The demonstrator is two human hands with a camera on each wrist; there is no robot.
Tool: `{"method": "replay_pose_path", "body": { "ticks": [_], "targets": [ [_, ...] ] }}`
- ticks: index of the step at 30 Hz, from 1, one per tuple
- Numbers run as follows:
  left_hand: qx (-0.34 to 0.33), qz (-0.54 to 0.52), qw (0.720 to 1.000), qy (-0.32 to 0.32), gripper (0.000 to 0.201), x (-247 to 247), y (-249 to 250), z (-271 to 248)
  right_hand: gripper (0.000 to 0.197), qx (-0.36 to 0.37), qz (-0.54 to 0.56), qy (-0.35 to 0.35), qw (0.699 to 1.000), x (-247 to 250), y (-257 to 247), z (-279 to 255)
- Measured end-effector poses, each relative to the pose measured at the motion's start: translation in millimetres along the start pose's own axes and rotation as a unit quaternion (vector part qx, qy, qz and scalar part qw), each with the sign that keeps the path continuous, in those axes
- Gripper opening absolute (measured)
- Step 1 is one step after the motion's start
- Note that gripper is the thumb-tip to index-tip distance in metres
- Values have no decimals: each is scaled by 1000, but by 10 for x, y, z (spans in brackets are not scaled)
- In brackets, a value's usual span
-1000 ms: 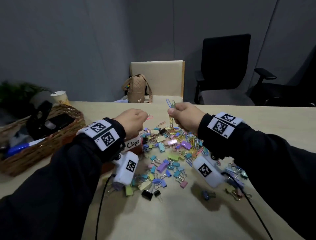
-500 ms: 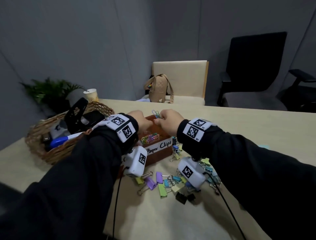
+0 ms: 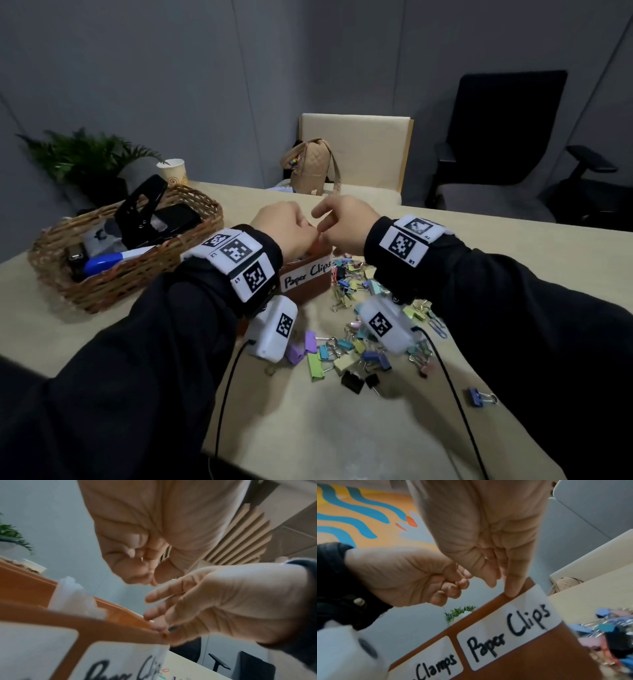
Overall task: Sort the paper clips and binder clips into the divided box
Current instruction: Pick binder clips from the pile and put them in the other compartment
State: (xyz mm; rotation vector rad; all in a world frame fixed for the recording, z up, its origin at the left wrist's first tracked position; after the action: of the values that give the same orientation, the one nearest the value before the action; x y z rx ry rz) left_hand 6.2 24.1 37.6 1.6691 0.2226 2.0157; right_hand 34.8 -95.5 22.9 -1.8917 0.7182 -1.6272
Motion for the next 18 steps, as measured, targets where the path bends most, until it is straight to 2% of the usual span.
{"method": "replay_pose_path", "body": {
  "ticks": [3, 8, 12, 18],
  "targets": [
    [-39, -5, 999, -33, 14, -178, 118, 19, 27, -22, -6, 17, 1000, 253, 260, -58],
    [-102, -40, 990, -86, 15, -528, 378, 99, 17, -76, -134, 45, 987, 659, 812, -116],
    [-150, -20, 979, -134, 10, -826, 602, 142, 14, -132, -255, 26, 958, 870, 1237, -201],
    [-215, -3, 955, -203, 15, -1171, 934, 189, 21, -145, -388, -22, 910, 986, 1665, -387]
  ]
}}
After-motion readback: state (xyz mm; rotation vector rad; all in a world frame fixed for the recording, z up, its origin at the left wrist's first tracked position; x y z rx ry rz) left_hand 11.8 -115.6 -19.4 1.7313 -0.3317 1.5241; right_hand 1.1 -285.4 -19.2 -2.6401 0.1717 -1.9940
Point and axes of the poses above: each hand's wrist, its own z-axis towards the middle knuckle, its own x-axis out of the back of the hand, y = z × x, the point moved 2 cm from there along z, towards the middle knuckle, and after that the axes turned 15 degrees about -x, right-handed, at the moved point
